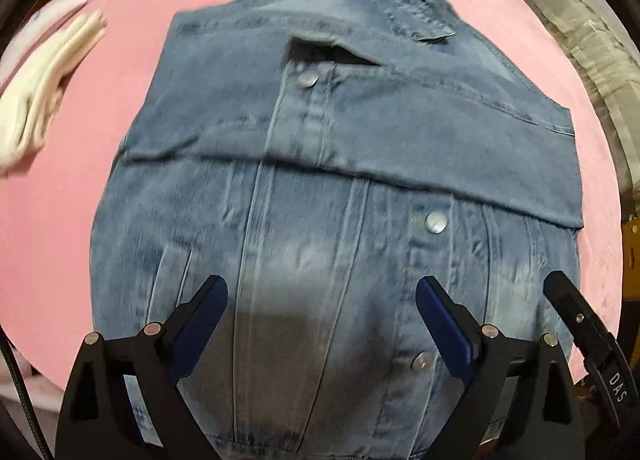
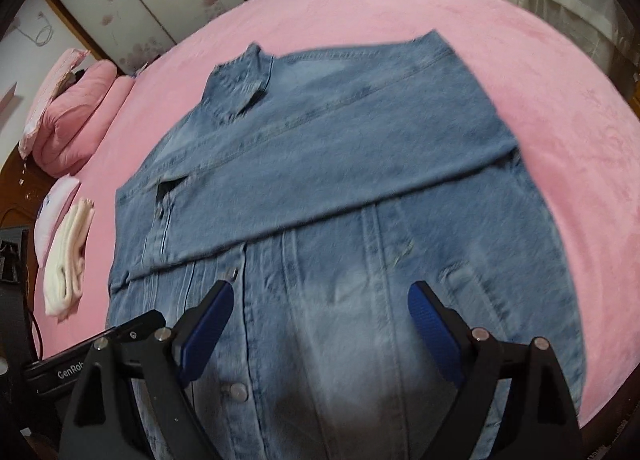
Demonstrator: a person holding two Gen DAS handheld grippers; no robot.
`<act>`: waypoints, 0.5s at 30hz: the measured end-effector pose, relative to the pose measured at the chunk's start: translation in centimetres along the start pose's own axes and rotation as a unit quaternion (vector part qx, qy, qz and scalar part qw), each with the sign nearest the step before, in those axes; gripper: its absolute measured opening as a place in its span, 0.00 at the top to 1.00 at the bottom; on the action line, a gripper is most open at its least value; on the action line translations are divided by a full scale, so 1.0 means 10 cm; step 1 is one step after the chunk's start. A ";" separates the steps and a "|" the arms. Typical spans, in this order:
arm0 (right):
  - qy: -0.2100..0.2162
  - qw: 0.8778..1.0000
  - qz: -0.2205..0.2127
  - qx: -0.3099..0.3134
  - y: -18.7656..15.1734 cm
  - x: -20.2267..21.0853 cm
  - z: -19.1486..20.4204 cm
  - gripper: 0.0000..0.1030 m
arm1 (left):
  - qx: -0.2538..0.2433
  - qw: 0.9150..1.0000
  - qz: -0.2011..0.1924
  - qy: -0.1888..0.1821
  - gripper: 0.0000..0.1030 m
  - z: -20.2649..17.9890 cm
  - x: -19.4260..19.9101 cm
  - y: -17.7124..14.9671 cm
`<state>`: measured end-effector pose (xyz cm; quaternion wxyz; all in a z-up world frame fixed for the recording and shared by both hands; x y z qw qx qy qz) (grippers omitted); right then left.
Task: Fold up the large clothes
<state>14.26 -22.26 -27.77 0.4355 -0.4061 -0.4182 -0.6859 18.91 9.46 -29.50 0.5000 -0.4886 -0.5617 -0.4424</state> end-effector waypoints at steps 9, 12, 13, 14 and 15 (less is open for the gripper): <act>0.031 0.999 -0.030 -0.011 -0.24 0.33 -0.10 0.13 | 0.017 1.000 -0.015 0.009 0.09 0.14 0.16 -0.38; 0.038 0.997 -0.060 -0.012 -0.31 0.60 -0.21 0.13 | 0.003 0.999 -0.036 0.024 0.09 0.14 0.36 -0.54; 0.041 0.997 -0.071 -0.011 -0.34 0.69 -0.25 0.13 | 0.000 0.999 -0.043 0.028 0.09 0.14 0.44 -0.59; 0.042 0.996 -0.079 -0.011 -0.35 0.77 -0.28 0.13 | -0.003 0.998 -0.049 0.030 0.09 0.14 0.50 -0.65; 0.042 0.995 -0.090 -0.010 -0.39 0.87 -0.33 0.13 | -0.006 0.998 -0.054 0.033 0.09 0.12 0.56 -0.71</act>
Point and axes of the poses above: each gripper's, at about its wrist camera, not at the fingertips, and x roughly against the way its jaws point, z to its left, y to its top, the point moved 6 cm from there along -x, roughly the way its jaws point, and after that the axes turned 10 degrees about z, right-handed, at the moved point
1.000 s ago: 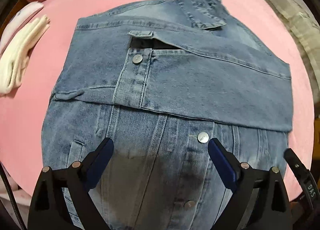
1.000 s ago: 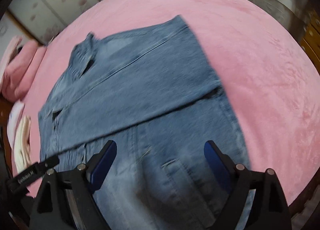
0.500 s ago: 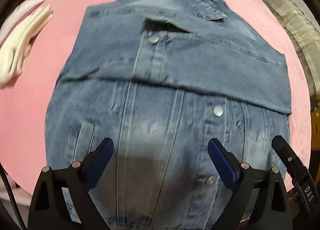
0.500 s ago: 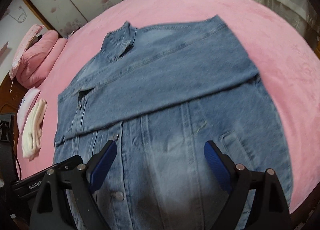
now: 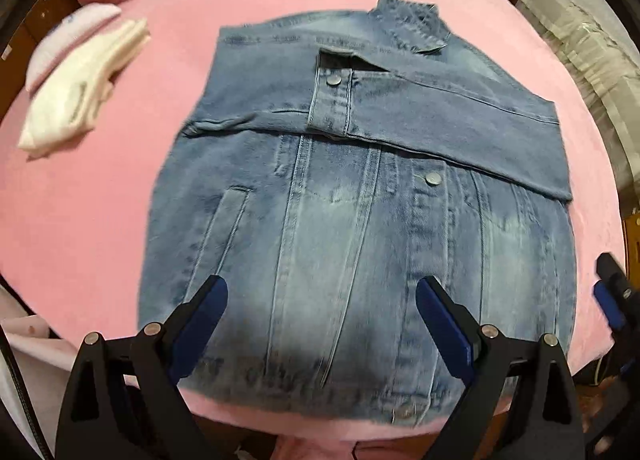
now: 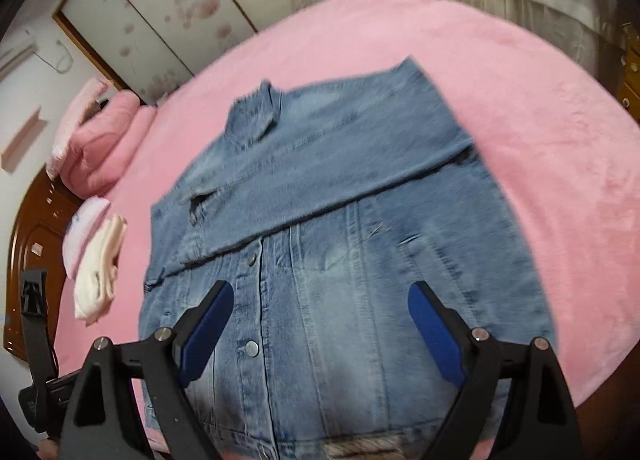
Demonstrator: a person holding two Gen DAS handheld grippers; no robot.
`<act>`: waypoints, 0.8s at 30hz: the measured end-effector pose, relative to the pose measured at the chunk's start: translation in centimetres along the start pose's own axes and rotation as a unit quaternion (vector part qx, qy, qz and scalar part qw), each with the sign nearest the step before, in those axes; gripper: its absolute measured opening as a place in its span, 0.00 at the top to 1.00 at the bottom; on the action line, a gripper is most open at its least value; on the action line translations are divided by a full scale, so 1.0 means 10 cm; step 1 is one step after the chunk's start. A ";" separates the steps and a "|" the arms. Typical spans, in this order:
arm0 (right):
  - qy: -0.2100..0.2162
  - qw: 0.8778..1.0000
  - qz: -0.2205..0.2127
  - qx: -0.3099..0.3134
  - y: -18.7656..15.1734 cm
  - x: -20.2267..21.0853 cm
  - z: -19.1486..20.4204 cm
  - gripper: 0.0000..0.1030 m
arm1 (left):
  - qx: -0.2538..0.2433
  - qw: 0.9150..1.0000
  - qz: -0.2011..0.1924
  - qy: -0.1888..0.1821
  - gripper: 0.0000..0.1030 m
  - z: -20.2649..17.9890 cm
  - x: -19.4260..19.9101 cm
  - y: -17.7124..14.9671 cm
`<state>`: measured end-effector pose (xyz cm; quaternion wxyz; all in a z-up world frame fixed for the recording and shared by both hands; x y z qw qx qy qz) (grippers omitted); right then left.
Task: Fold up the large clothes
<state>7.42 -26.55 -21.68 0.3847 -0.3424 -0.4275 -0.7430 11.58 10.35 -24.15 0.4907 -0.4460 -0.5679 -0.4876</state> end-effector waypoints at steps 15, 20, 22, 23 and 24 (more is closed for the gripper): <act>-0.040 0.999 -0.033 -0.002 -0.67 0.75 -0.50 0.13 | -0.017 0.999 -0.042 0.012 0.09 -0.06 0.50 -0.77; -0.026 0.999 -0.011 -0.044 -0.86 0.64 -0.64 0.13 | 0.010 1.000 -0.012 0.010 0.09 0.12 0.35 -0.92; -0.029 0.998 -0.003 -0.061 -0.94 0.58 -0.72 0.13 | 0.031 1.000 0.001 0.004 0.09 0.25 0.23 -1.00; -0.033 0.997 -0.001 -0.065 -0.97 0.55 -0.74 0.13 | 0.040 0.999 0.005 0.004 0.09 0.31 0.18 -1.03; -0.038 0.997 0.004 -0.072 -1.01 0.49 -0.80 0.13 | 0.053 0.999 0.010 0.006 0.09 0.39 0.12 -1.06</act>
Point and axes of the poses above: each gripper's, at about its wrist camera, not at the fingertips, and x roughly against the way its jaws point, z to its left, y to its top, the point moved 6 cm from there along -x, roughly the way its jaws point, and after that the axes turned 10 degrees about z, right-handed, at the moved point
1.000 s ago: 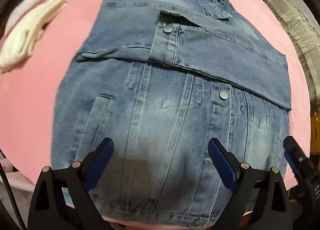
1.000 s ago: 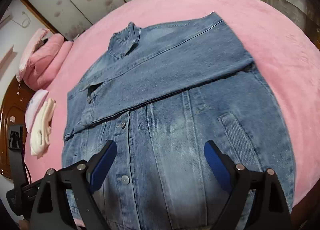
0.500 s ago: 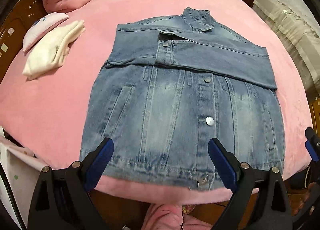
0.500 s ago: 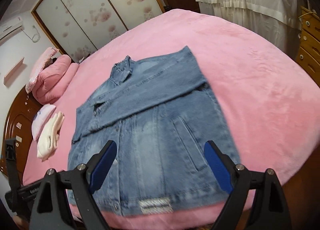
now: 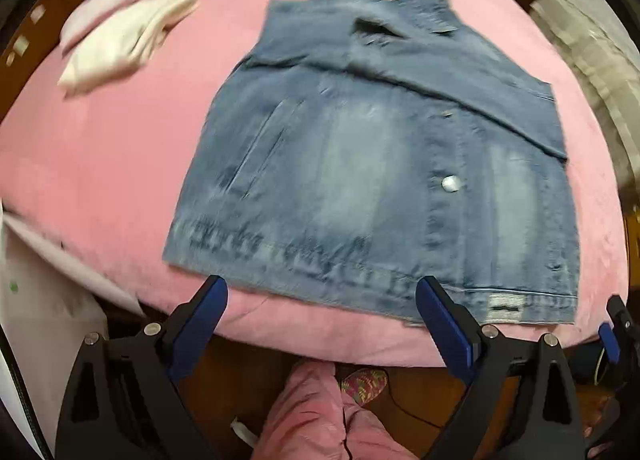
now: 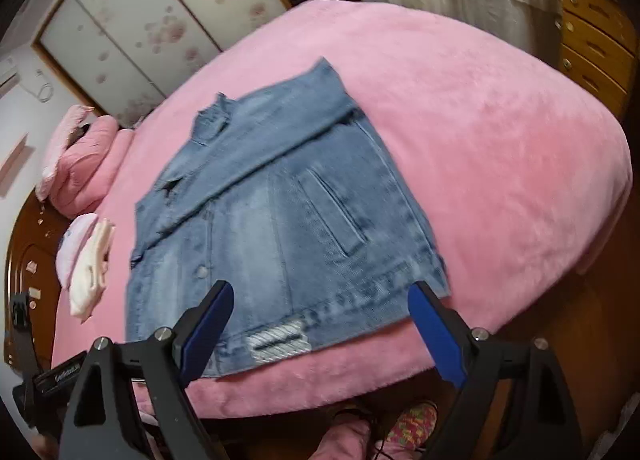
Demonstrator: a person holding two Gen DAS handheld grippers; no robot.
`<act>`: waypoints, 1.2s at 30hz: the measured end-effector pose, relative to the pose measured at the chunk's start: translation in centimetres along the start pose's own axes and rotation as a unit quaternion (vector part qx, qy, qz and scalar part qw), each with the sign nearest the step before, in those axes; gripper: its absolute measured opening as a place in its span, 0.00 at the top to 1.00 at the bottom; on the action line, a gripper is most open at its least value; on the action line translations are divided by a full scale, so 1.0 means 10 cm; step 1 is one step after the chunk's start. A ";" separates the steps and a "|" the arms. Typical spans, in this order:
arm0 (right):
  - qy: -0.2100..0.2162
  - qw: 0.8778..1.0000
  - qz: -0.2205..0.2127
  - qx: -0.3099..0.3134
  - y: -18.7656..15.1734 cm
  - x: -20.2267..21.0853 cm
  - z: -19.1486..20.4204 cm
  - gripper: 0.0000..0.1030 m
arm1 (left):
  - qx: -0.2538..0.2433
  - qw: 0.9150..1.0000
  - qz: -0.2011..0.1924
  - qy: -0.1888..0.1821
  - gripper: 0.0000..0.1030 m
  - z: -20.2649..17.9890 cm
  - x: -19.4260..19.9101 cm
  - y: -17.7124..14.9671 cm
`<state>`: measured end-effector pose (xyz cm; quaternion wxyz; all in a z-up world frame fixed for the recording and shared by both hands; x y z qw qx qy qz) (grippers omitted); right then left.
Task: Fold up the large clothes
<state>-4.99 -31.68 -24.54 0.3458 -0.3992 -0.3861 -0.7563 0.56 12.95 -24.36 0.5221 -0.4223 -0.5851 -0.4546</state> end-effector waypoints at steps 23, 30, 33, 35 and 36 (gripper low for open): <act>-0.008 0.964 0.040 -0.263 0.05 -0.75 -0.78 0.62 | 0.162 0.986 0.049 0.001 0.09 1.41 -0.93 0.31; -0.040 0.975 0.021 -0.215 0.20 -0.57 -0.42 0.65 | 0.129 0.987 0.093 -0.014 0.11 1.42 -1.16 0.49; -0.050 0.982 0.017 -0.180 0.27 -0.54 -0.20 0.65 | 0.118 0.987 0.101 -0.035 0.43 1.31 -1.13 0.53; -0.045 0.986 0.016 -0.161 0.30 -0.55 -0.05 0.65 | 0.109 0.988 0.106 -0.032 0.50 1.24 -1.12 0.53; -0.044 0.987 0.018 -0.156 0.31 -0.56 0.03 0.65 | 0.103 0.989 0.105 -0.032 0.54 1.22 -1.11 0.53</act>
Point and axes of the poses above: each gripper's, at about its wrist camera, not at the fingertips, and x roughly against the way its jaws point, z to its left, y to its top, the point moved 6 cm from there along -x, roughly the way its jaws point, and after that the axes turned 10 degrees about z, right-handed, at the moved point
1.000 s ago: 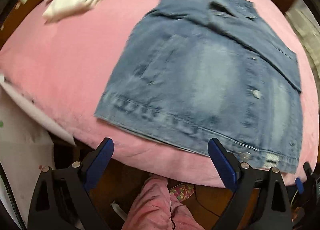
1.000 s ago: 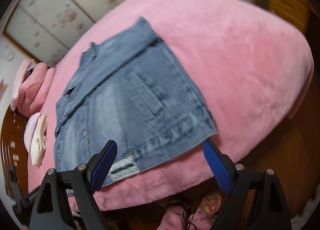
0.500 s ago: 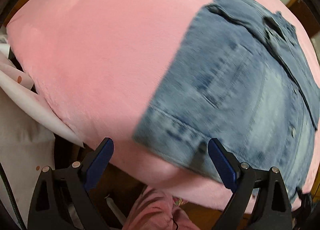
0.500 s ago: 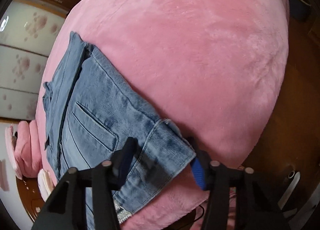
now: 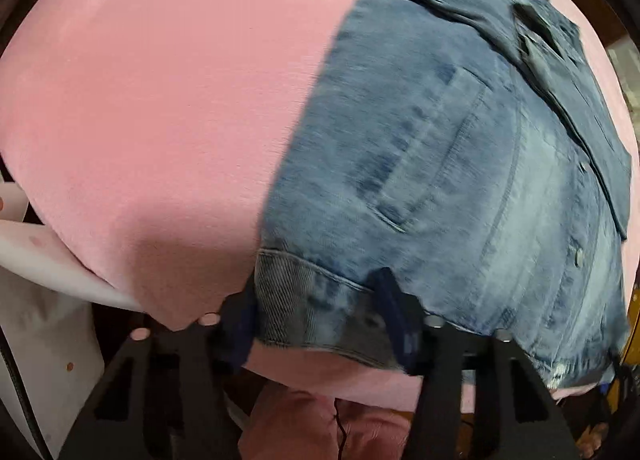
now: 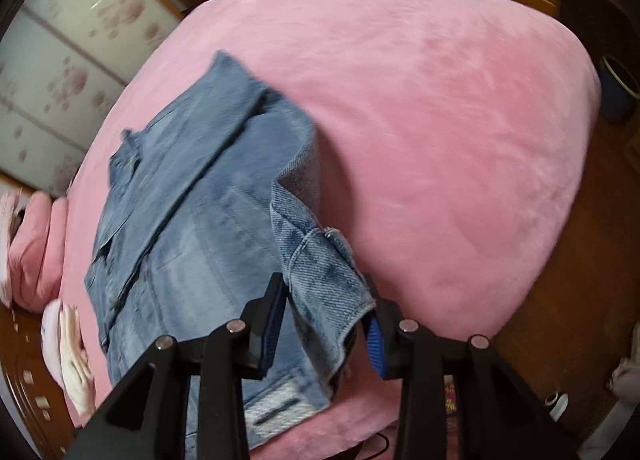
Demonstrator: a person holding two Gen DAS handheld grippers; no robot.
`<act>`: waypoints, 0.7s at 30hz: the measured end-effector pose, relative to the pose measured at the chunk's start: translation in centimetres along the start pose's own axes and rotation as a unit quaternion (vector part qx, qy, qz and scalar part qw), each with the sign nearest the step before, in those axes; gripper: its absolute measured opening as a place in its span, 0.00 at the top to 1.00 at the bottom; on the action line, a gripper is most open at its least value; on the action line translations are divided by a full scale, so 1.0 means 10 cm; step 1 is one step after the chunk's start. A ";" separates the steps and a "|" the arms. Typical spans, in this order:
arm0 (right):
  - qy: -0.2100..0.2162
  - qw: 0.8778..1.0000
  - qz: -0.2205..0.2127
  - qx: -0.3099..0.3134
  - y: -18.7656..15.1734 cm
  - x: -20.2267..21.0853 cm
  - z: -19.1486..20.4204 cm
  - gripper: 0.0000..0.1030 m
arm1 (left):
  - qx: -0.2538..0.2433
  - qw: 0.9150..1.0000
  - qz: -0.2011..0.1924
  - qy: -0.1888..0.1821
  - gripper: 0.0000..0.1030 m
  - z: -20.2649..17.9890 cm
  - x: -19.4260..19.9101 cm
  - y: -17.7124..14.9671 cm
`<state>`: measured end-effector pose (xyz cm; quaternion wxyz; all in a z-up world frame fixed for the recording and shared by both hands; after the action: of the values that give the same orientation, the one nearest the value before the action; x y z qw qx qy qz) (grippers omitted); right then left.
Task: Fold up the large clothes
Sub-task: 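Grasp the jacket hem with the right tool while the left tool grasps it too, then lift the hem with both tools, fold it over toward the collar, release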
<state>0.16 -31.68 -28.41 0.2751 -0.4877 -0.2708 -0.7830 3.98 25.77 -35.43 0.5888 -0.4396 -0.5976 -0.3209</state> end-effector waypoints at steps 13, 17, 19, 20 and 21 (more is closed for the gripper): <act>0.106 0.994 -0.020 -0.004 0.11 0.15 0.74 0.72 | 0.043 0.991 0.024 -0.124 0.88 -0.06 0.50 0.31; 0.157 0.986 -0.050 -0.009 0.33 0.42 0.94 0.73 | 0.031 0.984 -0.002 -0.176 0.89 -0.27 0.95 0.39; 0.177 0.982 -0.066 -0.003 0.42 0.56 1.04 0.73 | 0.025 0.981 -0.023 -0.191 0.89 -0.46 1.18 0.50; 0.189 0.979 -0.075 0.000 0.48 0.65 1.09 0.74 | 0.020 0.979 -0.033 -0.198 0.89 -0.53 1.31 0.55; 0.202 0.976 -0.084 0.003 0.53 0.73 1.12 0.74 | 0.013 0.977 -0.044 -0.206 0.89 -0.60 1.44 0.62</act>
<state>8.03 -28.84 -16.70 0.2584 -0.2939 -0.2518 -0.8851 13.25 24.99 -21.46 0.4438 -0.4619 -0.7292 -0.2409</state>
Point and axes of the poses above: each gripper's, at about its wrist camera, not at the fingertips, and x roughly against the way its jaws point, z to its left, y to its top, the point moved 6 cm from there along -x, roughly the way its jaws point, and after that the axes turned 10 degrees about z, right-handed, at the moved point
